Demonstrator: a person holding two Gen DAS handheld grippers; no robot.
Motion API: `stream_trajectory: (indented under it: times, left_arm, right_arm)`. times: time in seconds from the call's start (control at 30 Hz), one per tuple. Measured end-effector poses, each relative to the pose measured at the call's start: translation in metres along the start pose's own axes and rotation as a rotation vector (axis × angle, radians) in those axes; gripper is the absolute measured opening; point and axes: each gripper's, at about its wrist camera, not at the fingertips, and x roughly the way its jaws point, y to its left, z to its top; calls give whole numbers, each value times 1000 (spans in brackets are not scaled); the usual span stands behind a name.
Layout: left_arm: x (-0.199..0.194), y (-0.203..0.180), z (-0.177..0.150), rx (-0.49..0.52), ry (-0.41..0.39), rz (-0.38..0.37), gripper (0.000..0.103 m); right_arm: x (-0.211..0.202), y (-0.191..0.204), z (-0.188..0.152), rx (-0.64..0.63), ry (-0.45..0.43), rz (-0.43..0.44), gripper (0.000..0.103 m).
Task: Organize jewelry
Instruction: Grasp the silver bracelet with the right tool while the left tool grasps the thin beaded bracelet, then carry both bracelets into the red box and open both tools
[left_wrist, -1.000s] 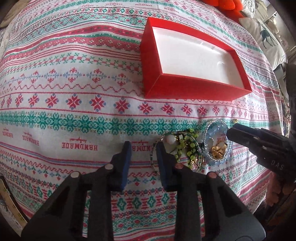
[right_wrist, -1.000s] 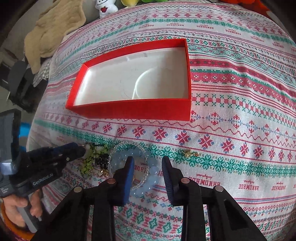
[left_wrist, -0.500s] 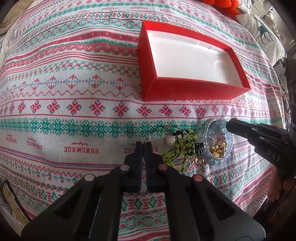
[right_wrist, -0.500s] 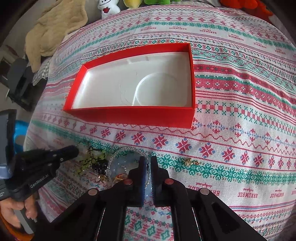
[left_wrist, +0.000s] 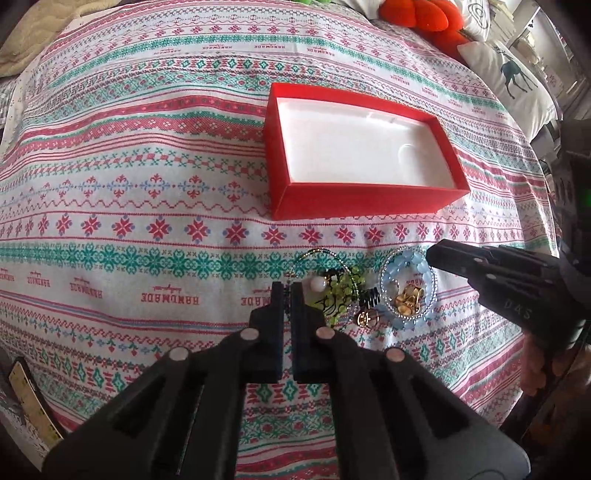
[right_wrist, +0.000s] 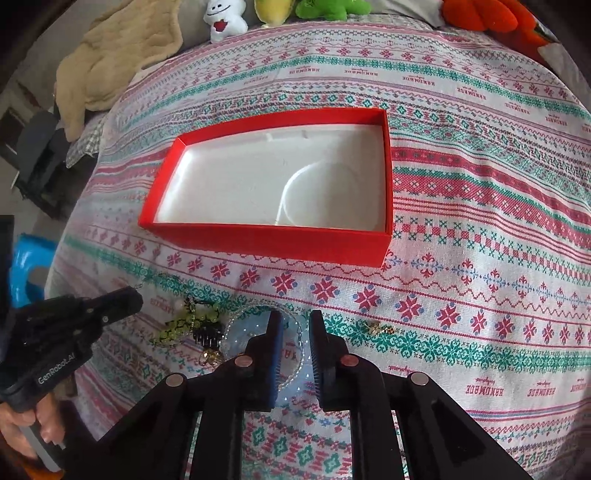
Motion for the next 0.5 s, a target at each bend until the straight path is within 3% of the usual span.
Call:
stream_trajectory:
  times: [0.27,0.5]
  left_arm:
    - [0,-2,-2,-3,5,-3,4]
    - [-2,3,-2,-8,6,0,4]
  right_arm:
    - [19,4,7,0,56,-11,15]
    - [24,12,9,-8,37,-18,10]
